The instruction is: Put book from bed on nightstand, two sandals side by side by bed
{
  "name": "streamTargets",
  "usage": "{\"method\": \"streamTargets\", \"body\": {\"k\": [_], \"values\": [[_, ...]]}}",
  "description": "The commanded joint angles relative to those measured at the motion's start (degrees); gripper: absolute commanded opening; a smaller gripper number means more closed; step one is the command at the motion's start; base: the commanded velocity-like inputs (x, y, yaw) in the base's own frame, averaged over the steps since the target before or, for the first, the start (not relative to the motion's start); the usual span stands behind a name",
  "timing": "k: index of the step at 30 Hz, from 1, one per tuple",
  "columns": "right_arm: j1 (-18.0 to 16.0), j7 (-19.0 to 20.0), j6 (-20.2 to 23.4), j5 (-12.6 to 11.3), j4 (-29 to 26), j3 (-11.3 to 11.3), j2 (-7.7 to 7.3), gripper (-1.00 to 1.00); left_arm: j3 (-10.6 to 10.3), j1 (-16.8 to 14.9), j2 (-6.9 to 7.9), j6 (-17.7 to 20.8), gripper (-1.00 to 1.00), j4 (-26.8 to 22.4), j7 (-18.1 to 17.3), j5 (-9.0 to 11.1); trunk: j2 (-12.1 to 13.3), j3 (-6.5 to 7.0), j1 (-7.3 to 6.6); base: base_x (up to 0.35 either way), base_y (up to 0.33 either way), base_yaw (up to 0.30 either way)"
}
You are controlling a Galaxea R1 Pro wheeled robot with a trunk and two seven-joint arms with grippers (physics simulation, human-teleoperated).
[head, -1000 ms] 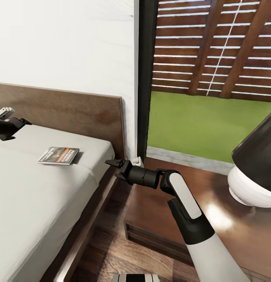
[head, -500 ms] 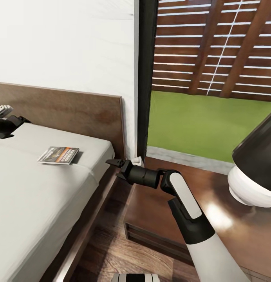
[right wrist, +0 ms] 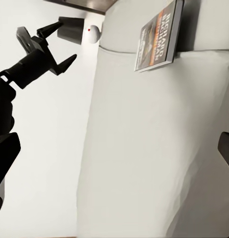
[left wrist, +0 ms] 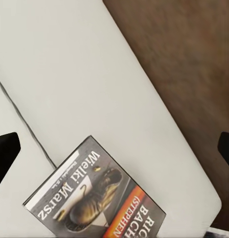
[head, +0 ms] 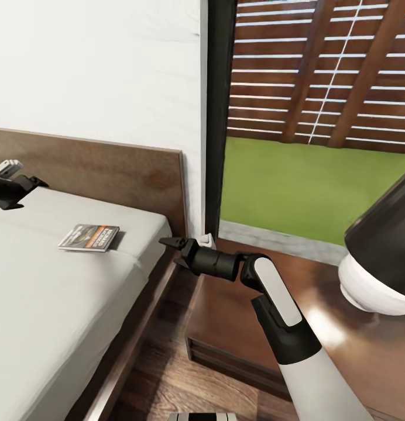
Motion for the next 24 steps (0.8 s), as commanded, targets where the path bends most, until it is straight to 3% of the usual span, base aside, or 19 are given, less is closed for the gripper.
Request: {"method": "streamTargets", "body": {"k": [1, 24], "values": [[-0.04, -0.59, 0.05, -0.56, -0.04, -0.03, 0.02, 1.0, 0.25, -0.03, 0.0, 0.47, 1.0, -0.06, 0.57, 0.58, 0.4, 0.14, -0.23, 0.0, 0.0, 0.0], [-0.04, -0.03, 0.14, -0.58, 1.3, -0.26, 0.02, 1.0, 0.17, -0.03, 1.23, 1.17, 1.0, 0.03, 0.68, 0.45, 9.62, 3.63, -5.29, 0.0, 0.0, -0.025]]}}
